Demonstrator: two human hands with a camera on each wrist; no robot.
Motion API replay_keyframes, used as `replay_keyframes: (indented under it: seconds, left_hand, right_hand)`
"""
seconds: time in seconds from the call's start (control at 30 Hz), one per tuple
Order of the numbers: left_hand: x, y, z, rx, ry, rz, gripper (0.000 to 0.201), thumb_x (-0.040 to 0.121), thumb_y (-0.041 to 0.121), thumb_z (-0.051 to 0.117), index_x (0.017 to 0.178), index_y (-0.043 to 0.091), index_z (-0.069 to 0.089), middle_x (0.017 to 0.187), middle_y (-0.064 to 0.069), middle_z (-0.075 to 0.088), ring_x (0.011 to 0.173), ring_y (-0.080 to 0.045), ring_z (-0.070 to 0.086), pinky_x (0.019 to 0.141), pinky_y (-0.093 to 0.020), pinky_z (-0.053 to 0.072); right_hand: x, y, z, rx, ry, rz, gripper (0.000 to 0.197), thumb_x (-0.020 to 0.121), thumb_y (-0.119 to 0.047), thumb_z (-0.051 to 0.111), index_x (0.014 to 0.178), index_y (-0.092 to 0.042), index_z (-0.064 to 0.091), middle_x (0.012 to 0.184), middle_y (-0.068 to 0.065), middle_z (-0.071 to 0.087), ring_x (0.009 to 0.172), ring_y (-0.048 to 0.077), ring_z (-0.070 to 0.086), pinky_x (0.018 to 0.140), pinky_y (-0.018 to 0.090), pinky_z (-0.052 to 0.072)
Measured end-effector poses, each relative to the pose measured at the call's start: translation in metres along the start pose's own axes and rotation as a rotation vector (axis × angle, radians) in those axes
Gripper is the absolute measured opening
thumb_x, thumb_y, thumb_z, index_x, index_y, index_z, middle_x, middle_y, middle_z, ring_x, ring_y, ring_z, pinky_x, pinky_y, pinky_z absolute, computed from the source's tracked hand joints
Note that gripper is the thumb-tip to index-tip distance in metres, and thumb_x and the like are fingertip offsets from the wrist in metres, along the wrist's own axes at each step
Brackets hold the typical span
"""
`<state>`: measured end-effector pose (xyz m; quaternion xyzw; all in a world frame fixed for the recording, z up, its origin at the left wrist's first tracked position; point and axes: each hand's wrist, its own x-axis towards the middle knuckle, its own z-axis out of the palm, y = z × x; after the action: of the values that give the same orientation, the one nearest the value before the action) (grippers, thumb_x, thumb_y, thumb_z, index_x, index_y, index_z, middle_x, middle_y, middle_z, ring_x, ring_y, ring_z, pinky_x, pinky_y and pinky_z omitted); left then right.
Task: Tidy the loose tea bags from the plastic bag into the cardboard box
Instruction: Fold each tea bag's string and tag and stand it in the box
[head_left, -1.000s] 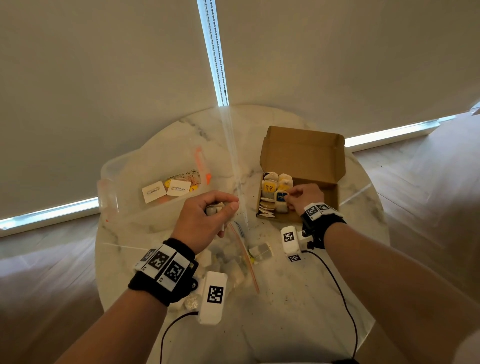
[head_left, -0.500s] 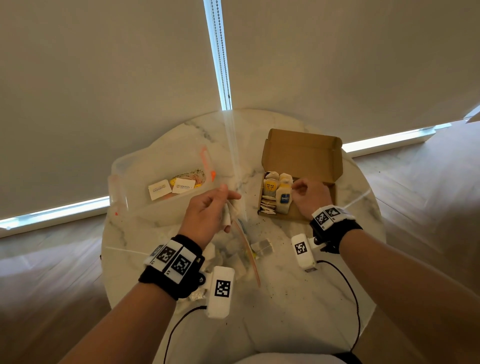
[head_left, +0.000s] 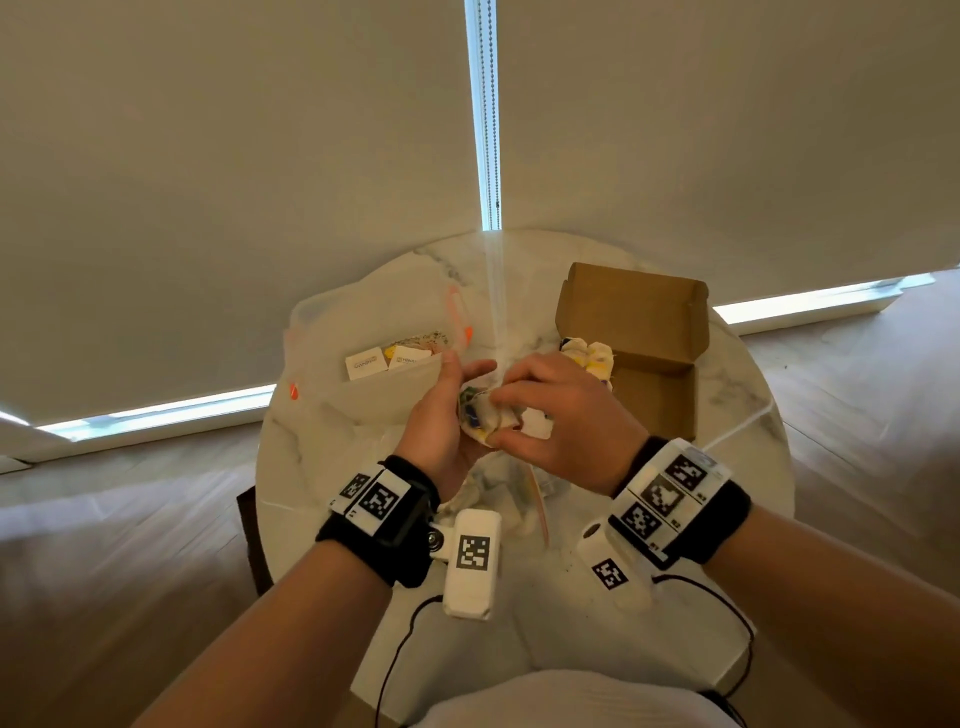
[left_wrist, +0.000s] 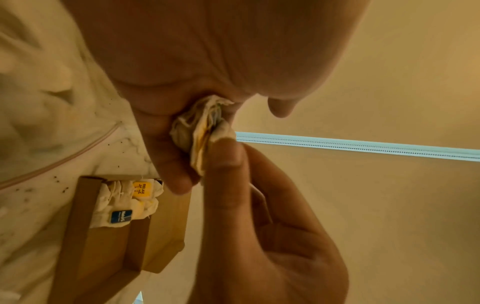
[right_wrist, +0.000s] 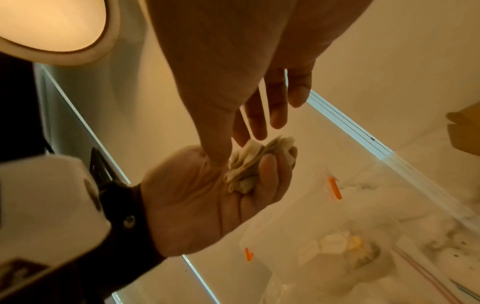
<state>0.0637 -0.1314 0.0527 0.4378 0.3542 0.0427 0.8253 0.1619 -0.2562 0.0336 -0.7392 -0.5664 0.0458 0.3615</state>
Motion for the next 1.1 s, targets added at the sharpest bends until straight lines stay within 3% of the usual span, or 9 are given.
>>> replay_keyframes:
  seconds: [0.1, 0.2, 0.33, 0.43, 0.57, 0.73, 0.93, 1.03, 1.1]
  left_hand:
    - [-0.006, 0.000, 0.000, -0.035, -0.030, -0.031, 0.059, 0.100, 0.058, 0.032, 0.129, 0.011, 0.055, 0.100, -0.015, 0.073, 0.085, -0.029, 0.070, 0.067, -0.036, 0.058]
    - [-0.010, -0.003, -0.003, -0.058, -0.035, -0.041, 0.051, 0.102, 0.045, 0.041, 0.132, 0.006, 0.053, 0.100, -0.015, 0.072, 0.088, -0.025, 0.070, 0.074, -0.038, 0.060]
    - [-0.013, -0.007, -0.006, -0.096, -0.082, -0.019, 0.042, 0.100, 0.017, 0.048, 0.136, -0.004, 0.049, 0.125, -0.030, 0.062, 0.101, -0.035, 0.068, 0.081, -0.042, 0.060]
    - [-0.012, -0.007, -0.007, -0.080, -0.102, -0.008, 0.039, 0.095, -0.002, 0.046, 0.134, -0.004, 0.051, 0.118, -0.028, 0.066, 0.092, -0.035, 0.071, 0.083, -0.043, 0.060]
    - [-0.012, -0.008, -0.005, 0.002, -0.058, 0.037, 0.041, 0.091, -0.016, 0.042, 0.125, 0.001, 0.058, 0.113, -0.026, 0.066, 0.093, -0.038, 0.069, 0.088, -0.046, 0.058]
    - [-0.011, -0.009, -0.005, 0.057, -0.027, 0.070, 0.044, 0.091, -0.018, 0.043, 0.126, 0.004, 0.058, 0.119, -0.032, 0.061, 0.094, -0.033, 0.067, 0.087, -0.044, 0.059]
    - [-0.013, -0.007, -0.006, 0.057, -0.016, 0.079, 0.037, 0.093, -0.012, 0.047, 0.121, 0.009, 0.061, 0.104, -0.025, 0.065, 0.087, -0.030, 0.067, 0.076, -0.034, 0.058]
    - [-0.013, -0.008, -0.007, 0.003, -0.019, 0.061, 0.029, 0.096, -0.004, 0.049, 0.121, 0.005, 0.061, 0.102, -0.024, 0.067, 0.094, -0.034, 0.067, 0.084, -0.040, 0.058]
    - [-0.013, -0.009, -0.007, -0.034, -0.028, 0.059, 0.027, 0.098, 0.001, 0.049, 0.123, 0.001, 0.059, 0.093, -0.018, 0.070, 0.086, -0.029, 0.070, 0.087, -0.042, 0.059]
  right_hand:
    - [0.000, -0.005, 0.002, -0.015, -0.029, 0.032, 0.033, 0.078, -0.026, 0.077, 0.105, -0.008, 0.071, 0.093, 0.005, 0.064, 0.083, 0.016, 0.055, 0.075, 0.028, 0.046]
    - [-0.001, -0.009, 0.000, 0.037, 0.022, 0.121, 0.025, 0.081, -0.017, 0.075, 0.106, -0.011, 0.072, 0.092, 0.002, 0.069, 0.077, 0.005, 0.054, 0.072, 0.010, 0.040]
    - [-0.005, -0.015, -0.008, 0.228, 0.117, 0.291, 0.021, 0.088, -0.007, 0.067, 0.108, -0.014, 0.071, 0.085, -0.003, 0.069, 0.074, 0.008, 0.063, 0.070, 0.017, 0.053]
    - [-0.005, -0.015, -0.012, 0.345, 0.135, 0.396, 0.023, 0.091, -0.003, 0.062, 0.107, -0.018, 0.070, 0.086, 0.002, 0.070, 0.069, 0.013, 0.067, 0.065, 0.023, 0.057]
    - [-0.004, -0.012, -0.015, 0.434, 0.127, 0.499, 0.016, 0.092, -0.007, 0.063, 0.106, -0.011, 0.072, 0.089, 0.000, 0.070, 0.060, 0.011, 0.070, 0.059, 0.024, 0.057]
    - [-0.007, -0.013, -0.013, 0.359, 0.133, 0.446, 0.030, 0.084, -0.015, 0.074, 0.110, -0.025, 0.064, 0.103, -0.002, 0.061, 0.068, 0.012, 0.066, 0.064, 0.024, 0.057]
    - [-0.013, -0.017, -0.015, 0.247, 0.017, 0.260, 0.033, 0.070, -0.018, 0.087, 0.100, -0.014, 0.073, 0.107, 0.002, 0.058, 0.079, 0.009, 0.061, 0.071, 0.019, 0.054]
    - [-0.014, -0.015, -0.013, 0.168, 0.033, 0.221, 0.023, 0.076, -0.012, 0.082, 0.098, -0.016, 0.076, 0.103, 0.001, 0.062, 0.076, 0.010, 0.061, 0.071, 0.021, 0.053]
    - [-0.015, -0.013, -0.012, 0.146, 0.071, 0.213, 0.014, 0.081, -0.014, 0.078, 0.094, -0.020, 0.078, 0.099, -0.002, 0.063, 0.075, 0.009, 0.060, 0.067, 0.019, 0.051]
